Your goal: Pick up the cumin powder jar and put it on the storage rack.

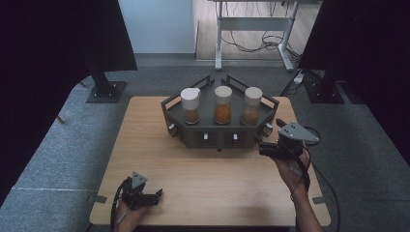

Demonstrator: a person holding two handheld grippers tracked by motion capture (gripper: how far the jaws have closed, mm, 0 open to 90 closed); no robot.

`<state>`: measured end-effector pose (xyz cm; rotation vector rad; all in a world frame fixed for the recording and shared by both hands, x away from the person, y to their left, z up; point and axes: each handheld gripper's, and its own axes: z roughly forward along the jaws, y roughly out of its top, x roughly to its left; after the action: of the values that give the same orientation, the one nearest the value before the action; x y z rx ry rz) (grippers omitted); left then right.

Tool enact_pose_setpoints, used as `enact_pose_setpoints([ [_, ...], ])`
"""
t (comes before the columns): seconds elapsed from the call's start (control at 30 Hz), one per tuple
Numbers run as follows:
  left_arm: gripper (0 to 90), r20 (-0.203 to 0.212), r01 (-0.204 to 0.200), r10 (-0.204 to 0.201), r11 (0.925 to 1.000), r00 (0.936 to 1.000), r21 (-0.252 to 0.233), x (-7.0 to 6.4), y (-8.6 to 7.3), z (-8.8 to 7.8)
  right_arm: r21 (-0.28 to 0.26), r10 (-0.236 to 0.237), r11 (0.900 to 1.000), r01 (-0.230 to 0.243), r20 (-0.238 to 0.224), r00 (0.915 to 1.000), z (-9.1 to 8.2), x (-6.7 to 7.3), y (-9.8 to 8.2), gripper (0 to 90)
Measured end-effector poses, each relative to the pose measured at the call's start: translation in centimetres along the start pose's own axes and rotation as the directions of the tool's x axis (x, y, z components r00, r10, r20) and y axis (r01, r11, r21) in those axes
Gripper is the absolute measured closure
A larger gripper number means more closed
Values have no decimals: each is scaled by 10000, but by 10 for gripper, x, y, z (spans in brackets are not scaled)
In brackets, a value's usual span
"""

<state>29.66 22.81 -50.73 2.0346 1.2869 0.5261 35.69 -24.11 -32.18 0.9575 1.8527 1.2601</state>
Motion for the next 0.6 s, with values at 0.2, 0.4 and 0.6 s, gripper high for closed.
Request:
enact_pose_setpoints([
  [0.2,30,-4,-48,48,10000,10000,55,0,0,0,34,147,9999,-147,87,9999,-9,-2,-9,83],
  [0.4,30,-22,-33,34,10000,10000,64,0,0,0,109,216,9997,-217,126,9997,-16,-3,-18,83],
  [0.6,30,-24,-44,44,10000,10000,64,0,0,0,362,257,9990,-260,82,9996,-20,-1,-27,83],
])
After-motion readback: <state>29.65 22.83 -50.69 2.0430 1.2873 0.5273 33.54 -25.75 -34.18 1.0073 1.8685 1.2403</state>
